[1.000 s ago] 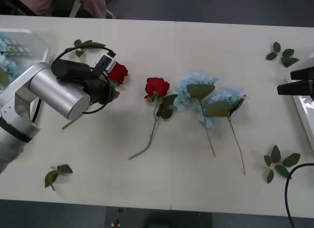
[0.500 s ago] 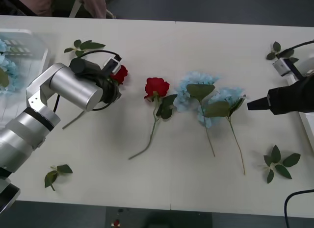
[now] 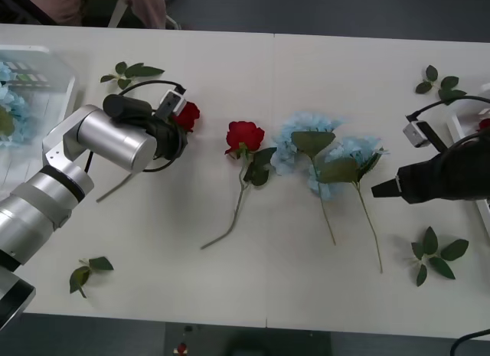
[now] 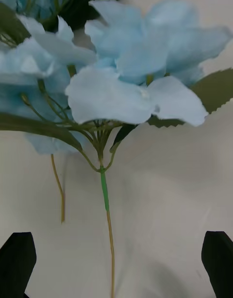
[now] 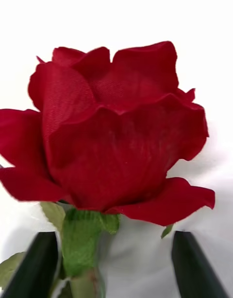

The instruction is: Put the red flowers into the right box and the blue flowers into the left box

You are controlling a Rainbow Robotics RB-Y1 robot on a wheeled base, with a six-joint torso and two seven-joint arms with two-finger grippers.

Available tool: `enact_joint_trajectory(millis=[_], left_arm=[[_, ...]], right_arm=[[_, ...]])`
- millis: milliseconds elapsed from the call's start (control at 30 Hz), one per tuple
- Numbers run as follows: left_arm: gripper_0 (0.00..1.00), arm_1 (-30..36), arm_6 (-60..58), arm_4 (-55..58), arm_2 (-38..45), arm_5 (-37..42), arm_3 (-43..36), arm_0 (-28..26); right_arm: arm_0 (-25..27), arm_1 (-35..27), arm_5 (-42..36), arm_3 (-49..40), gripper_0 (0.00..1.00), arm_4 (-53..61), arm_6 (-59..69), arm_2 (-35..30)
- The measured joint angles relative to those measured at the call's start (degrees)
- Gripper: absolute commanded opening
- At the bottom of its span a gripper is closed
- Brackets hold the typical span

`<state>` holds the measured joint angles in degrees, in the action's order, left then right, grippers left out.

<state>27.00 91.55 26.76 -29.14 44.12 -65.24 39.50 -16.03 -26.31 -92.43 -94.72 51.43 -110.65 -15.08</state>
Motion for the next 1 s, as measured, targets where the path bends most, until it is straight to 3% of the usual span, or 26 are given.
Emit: enact_joint_trajectory(millis=[300,367,433,567,633,700,1000], left_arm=[[0.34,0.0,0.0,1.0,-0.7,-0.6,0.4,0.2],[0.13,0.0,0.0,1.9,-0.7,-1.4,0.9,0.2],[0.01,0.0,0.0,2.1,-0.7,-1.5,1.0,0.3],[0.00,0.0,0.0,2.1,-0.7,-1.5,1.1,0.3],[0.00,0.0,0.0,2.1,-0.7,-1.5,1.2,0.3],[0.00,0.0,0.0,2.1,-0.7,-1.5,1.2,0.3],[0.00,0.3,0.0,4.1,-0.7,-1.8,0.9,0.3]], right_arm=[[2.5,0.0,7.2,0.0,1.00,-1.6,0.0,7.9],[3.0,0.0,9.1,0.0,1.00,-2.4,0.0,9.6],[3.6,0.0,10.9,0.0,1.00,-2.8,0.0,11.2],[5.1,0.0,13.5,0.0,0.99,-3.0,0.0,12.9],[5.7,0.0,13.6,0.0,0.33,-3.7,0.0,13.1],[6.2,0.0,13.6,0.0,0.02,-4.2,0.0,13.0],[6.5,0.0,13.9,0.0,0.00,-5.2,0.0,13.1]])
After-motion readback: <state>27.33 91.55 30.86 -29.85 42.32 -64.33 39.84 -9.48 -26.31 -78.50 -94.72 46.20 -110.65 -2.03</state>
